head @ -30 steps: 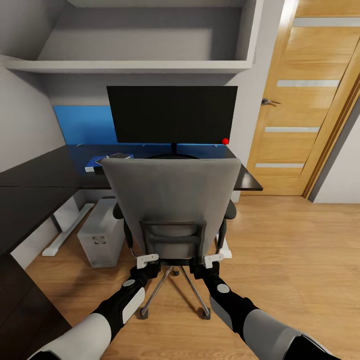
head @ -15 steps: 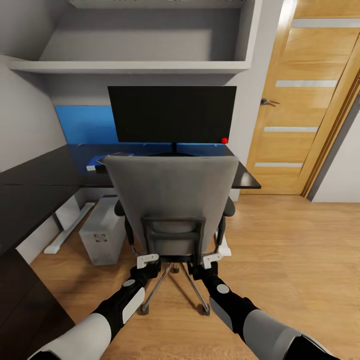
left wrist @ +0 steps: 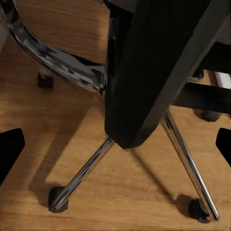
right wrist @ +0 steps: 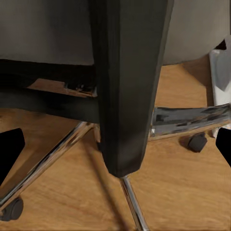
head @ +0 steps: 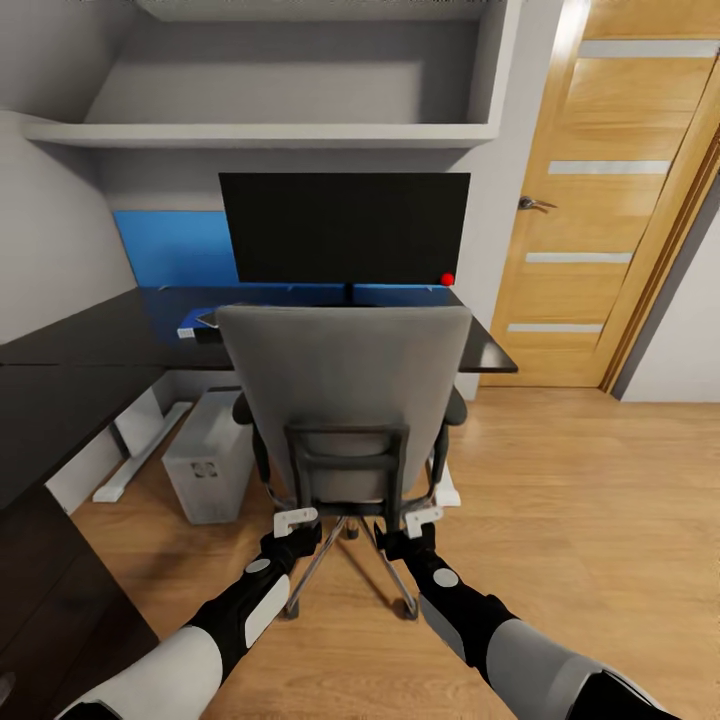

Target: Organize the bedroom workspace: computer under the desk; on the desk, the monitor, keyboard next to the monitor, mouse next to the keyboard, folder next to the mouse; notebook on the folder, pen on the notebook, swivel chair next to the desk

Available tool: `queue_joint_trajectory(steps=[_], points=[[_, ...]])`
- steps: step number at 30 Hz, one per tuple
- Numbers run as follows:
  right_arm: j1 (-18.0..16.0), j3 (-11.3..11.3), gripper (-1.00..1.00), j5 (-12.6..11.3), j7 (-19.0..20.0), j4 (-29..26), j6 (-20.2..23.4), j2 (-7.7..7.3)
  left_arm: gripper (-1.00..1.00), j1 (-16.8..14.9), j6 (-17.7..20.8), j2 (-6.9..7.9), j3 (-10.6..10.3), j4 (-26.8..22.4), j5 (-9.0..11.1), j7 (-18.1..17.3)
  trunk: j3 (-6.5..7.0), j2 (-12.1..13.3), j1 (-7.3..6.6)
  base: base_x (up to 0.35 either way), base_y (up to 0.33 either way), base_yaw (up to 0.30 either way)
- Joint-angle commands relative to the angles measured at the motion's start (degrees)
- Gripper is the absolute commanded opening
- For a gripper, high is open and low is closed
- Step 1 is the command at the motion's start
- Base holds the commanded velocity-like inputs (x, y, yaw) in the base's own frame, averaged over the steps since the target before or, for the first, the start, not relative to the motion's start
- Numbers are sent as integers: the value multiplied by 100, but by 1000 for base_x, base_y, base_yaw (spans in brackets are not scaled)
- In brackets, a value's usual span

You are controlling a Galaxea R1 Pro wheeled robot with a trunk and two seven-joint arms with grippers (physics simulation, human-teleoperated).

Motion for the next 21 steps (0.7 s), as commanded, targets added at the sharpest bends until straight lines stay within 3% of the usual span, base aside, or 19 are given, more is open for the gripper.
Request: queue_joint_trajectory(steps=[1, 21], points=[[-6, 49, 100, -35, -37, 3, -20, -1, 100, -5, -30, 4, -49, 2, 56, 40, -5, -2, -3, -194, 0, 0], [-6, 37, 100, -44, -72, 10, -8, -15, 100, -5, -15, -10, -49, 117, 65, 67, -5, -2, -3, -314, -2, 0]])
